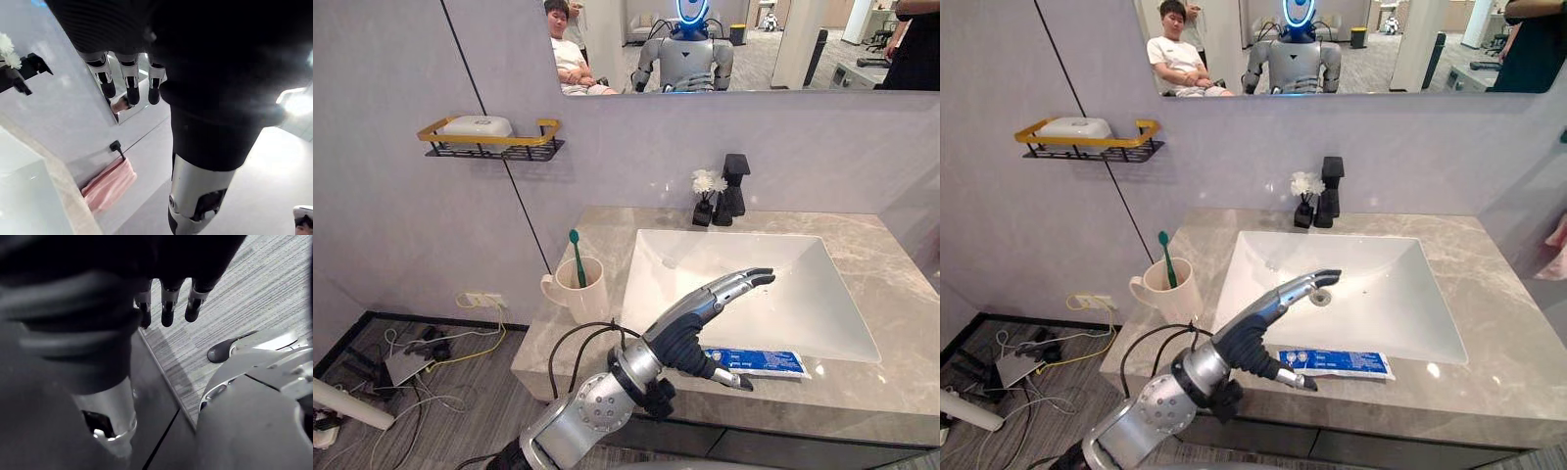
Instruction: Organize washtable
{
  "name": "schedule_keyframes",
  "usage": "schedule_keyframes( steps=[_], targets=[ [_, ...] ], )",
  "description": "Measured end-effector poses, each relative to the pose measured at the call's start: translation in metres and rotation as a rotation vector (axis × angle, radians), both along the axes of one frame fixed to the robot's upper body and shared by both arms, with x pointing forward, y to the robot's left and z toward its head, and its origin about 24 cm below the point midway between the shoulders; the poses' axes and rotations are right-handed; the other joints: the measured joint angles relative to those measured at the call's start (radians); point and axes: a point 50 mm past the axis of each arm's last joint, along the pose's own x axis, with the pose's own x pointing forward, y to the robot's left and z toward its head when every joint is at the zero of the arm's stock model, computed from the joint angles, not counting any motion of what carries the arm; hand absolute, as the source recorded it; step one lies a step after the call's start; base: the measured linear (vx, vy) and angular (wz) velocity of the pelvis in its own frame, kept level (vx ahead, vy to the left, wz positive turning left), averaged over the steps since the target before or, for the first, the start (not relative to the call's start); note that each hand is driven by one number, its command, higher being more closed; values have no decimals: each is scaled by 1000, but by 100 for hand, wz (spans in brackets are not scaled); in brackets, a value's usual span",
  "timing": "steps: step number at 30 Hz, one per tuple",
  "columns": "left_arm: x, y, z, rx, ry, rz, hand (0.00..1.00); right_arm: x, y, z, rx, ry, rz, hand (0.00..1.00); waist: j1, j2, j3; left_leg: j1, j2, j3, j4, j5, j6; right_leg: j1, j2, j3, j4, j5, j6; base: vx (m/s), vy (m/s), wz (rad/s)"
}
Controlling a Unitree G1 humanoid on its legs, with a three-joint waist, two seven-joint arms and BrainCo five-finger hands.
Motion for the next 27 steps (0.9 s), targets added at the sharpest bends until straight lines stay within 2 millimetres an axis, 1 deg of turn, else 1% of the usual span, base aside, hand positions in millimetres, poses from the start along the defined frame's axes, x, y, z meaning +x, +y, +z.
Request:
schedule_keyframes(
  steps=[3,11,17,23,25,27],
  targets=[
    [4,0,-9,46,21,21,0,-3,-2,1,-10,-3,-11,0,0,-1,1,4,-1,3,-3,0,0,1,-1,0,0,0,1,0,0,-1],
    [14,-5,-22,76,80,53,0,-4,-5,3,-16,-12,-49,0,-1,-3,2,4,0,8,-6,0,0,1,-3,-6,3,-6,0,0,0,0],
    [20,-4,-31,114,121,74,0,-7,-2,2,-8,-9,-78,0,-1,-2,2,12,-2,13,-14,0,0,-1,-12,-6,13,-14,2,0,0,0],
    [28,1,-39,156,134,138,0,-7,-1,2,-8,-12,-80,0,-3,-2,5,14,-2,12,-19,0,-1,0,-13,-8,17,-21,3,0,0,0],
    [28,2,-40,164,135,148,0,-6,-1,3,-11,-23,-83,0,-3,0,10,17,-3,12,-20,0,-1,0,-14,-9,20,-24,4,0,0,0],
    [26,1,-47,187,149,164,0,-5,0,3,-10,-26,-88,0,-3,2,16,28,-3,12,-21,0,-1,1,-16,-10,33,-34,4,0,0,0]
  ],
)
